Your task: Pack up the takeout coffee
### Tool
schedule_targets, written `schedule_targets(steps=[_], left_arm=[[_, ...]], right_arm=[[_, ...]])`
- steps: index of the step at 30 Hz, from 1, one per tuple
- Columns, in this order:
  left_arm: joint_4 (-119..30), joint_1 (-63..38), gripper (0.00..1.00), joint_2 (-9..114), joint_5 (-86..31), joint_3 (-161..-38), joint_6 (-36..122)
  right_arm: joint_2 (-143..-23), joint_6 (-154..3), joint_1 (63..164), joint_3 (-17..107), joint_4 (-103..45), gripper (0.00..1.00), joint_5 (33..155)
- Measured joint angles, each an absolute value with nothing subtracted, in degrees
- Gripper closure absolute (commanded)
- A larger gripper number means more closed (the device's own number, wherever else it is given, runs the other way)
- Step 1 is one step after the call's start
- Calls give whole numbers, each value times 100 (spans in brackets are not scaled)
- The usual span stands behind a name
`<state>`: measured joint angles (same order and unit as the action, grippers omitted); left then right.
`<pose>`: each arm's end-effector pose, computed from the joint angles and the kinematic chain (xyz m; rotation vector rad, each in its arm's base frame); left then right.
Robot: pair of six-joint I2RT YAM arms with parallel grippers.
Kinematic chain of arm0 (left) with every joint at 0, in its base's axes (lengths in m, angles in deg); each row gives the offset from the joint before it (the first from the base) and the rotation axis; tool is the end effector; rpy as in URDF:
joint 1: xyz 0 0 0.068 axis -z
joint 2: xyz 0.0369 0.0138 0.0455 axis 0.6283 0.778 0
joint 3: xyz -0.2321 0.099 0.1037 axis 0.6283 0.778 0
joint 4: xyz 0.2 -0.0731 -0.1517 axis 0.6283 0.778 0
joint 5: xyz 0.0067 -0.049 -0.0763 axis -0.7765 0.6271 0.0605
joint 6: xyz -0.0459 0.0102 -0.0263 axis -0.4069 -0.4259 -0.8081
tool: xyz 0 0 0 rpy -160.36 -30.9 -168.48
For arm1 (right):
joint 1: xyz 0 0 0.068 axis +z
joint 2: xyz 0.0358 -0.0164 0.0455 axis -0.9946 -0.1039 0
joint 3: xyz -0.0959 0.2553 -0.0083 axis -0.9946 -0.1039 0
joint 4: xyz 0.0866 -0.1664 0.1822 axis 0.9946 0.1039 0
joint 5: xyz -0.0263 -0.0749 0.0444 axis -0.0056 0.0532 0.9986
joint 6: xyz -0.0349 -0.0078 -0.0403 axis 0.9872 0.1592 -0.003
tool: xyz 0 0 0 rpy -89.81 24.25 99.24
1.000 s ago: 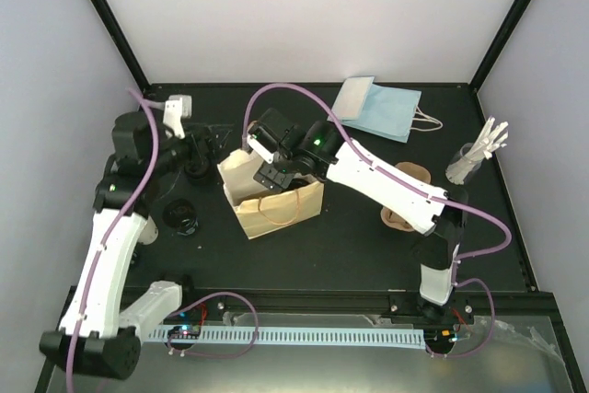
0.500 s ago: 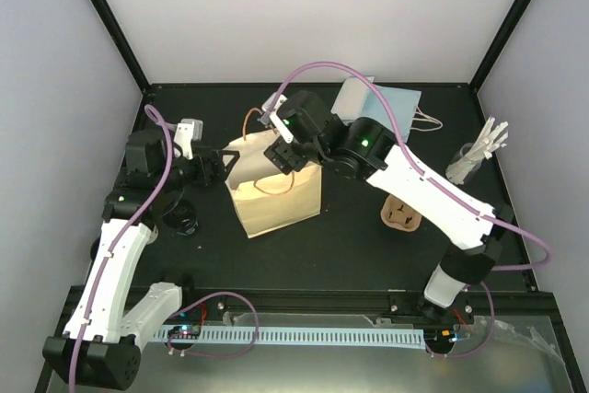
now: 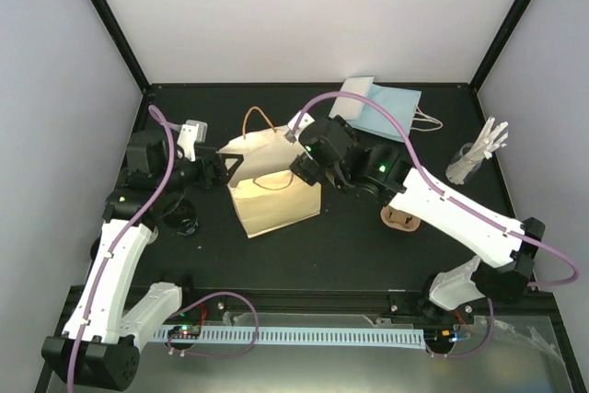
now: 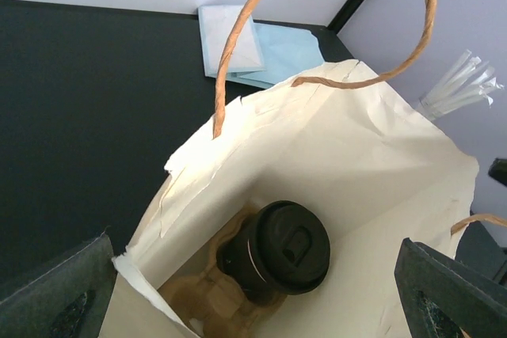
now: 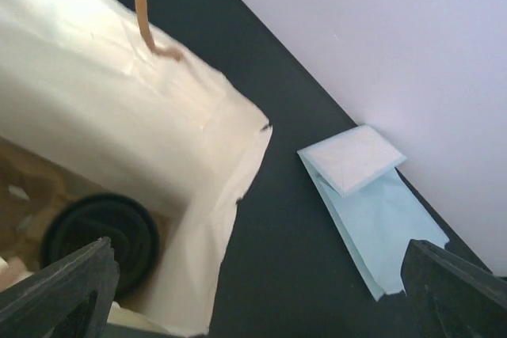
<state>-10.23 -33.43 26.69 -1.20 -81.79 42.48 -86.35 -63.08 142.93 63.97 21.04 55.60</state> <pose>0.1777 -0.0375 0.3451 0.2589 2.0477 -0.8153 0.1736 0.2518 0.4107 -0.9109 1.9576 -0.0914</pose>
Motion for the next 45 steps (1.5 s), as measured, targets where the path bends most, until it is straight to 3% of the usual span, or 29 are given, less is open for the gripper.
schedule_targets(steps=[14,24,32,40,45], left_arm=[[-1023,-3203,1,2671,-55,-8221,4278],[-1003,-3155,1,2671,-52,-8286,4326],[-977,-3122,1,2671,2,-8503,4348],[-959,-3091,1,2673,35,-8527,4352],[-948,-3089,1,2689,88,-8527,4352]], right_arm=[[-7638,-6141,14315,4891,930,0,3947],[-6180,-5453,14317,2757,-779,0,4021],[-6276,-4952,14343,1951,-1732,0,3704],[-5474,-4349,14347,559,-2796,0,4060],[-5798,-4126,14347,333,-3240,0,3892]])
